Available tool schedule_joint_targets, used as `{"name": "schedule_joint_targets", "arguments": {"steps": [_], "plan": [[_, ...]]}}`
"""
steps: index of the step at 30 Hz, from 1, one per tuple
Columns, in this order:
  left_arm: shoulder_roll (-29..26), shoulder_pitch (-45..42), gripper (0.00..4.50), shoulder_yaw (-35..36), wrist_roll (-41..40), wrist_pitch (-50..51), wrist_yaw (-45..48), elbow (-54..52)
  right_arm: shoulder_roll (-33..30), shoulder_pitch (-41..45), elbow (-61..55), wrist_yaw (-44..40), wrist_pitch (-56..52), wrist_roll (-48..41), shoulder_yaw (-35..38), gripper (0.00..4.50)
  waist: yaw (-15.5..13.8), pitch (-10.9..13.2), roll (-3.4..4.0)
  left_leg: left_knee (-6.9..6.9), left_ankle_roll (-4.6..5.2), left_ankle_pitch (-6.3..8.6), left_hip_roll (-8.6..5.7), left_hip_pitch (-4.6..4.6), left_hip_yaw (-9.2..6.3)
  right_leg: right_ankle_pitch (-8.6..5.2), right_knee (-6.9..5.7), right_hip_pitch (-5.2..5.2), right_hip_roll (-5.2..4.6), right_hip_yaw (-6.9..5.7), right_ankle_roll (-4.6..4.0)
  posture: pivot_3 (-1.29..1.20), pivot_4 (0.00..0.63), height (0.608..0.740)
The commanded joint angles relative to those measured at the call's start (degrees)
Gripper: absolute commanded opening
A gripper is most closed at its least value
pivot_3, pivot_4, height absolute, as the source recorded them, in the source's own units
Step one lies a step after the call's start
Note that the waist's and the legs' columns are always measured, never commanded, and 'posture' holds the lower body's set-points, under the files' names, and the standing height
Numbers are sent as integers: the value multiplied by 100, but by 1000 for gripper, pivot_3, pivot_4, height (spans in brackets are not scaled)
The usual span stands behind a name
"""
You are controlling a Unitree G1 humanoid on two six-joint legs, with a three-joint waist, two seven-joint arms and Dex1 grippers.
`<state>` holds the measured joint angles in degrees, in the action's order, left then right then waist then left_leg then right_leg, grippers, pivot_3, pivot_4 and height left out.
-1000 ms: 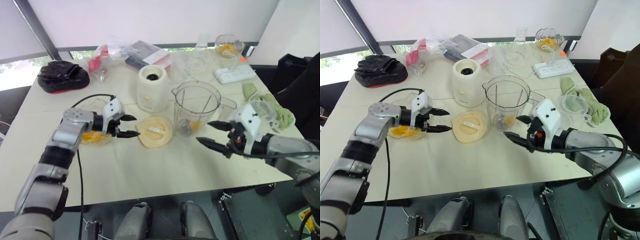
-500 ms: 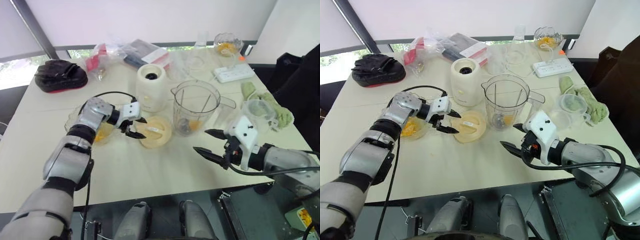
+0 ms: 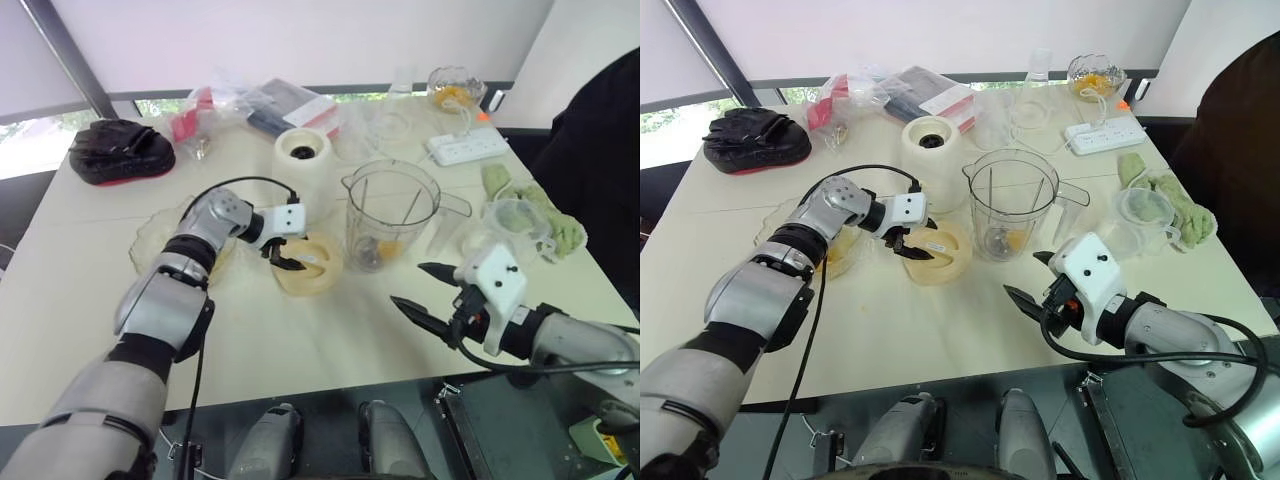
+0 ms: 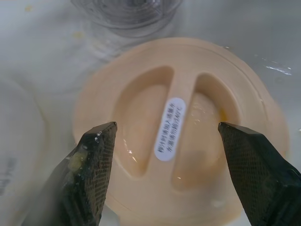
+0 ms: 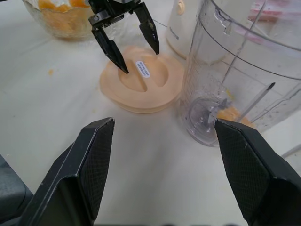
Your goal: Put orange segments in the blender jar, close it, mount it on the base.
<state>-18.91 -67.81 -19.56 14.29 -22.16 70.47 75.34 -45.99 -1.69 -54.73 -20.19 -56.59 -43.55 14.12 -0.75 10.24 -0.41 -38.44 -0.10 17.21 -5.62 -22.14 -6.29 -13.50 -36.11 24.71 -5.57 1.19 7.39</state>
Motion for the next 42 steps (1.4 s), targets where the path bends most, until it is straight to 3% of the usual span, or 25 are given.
{"name": "schedule_joint_targets", "arguments": {"steps": [1,15,18,22,23,31,42], "plan": [[74,-203,3583,-47,240,-28,-155,57,63,-54,-320,198,-20,-82,165,3541,0,0,0,0,0,0,0,0,0,0,0,0,0,0,0,0,150,740],[398,-178,3583,-223,884,216,-481,239,-28,-354,-527,889,33,-323,358,3541,-2,-1,0,-64,26,15,-1,-17,-1,2,-8,-10,3,-4,4,0,150,740],[456,-178,2725,-198,920,369,-578,271,-141,-462,-527,1076,133,-480,434,3599,-3,-2,0,-66,26,16,-1,-17,-1,3,-8,-10,3,-4,7,0,150,740],[532,-188,576,-169,963,539,-654,299,-328,-633,-527,1332,263,-674,532,3599,-11,-7,-2,-67,27,16,-2,-17,-1,4,-9,-12,2,-3,8,0,150,740],[553,-192,234,-144,955,582,-670,304,-363,-670,-527,1398,296,-726,559,3599,-11,-8,-4,-69,27,16,-2,-15,-3,5,-9,-16,2,-4,9,0,150,740],[482,-320,239,206,659,793,-440,258,-430,-841,-527,1711,430,-837,657,3599,-8,-9,-7,-73,27,16,-3,-15,-3,6,-8,-19,2,-3,12,0,150,740],[-186,171,239,1294,-516,575,775,-519,721,-620,264,2211,1070,1004,-417,3599,29,-12,-8,-72,29,17,-3,-16,-1,6,-10,-13,3,-3,12,0,150,740]]}}
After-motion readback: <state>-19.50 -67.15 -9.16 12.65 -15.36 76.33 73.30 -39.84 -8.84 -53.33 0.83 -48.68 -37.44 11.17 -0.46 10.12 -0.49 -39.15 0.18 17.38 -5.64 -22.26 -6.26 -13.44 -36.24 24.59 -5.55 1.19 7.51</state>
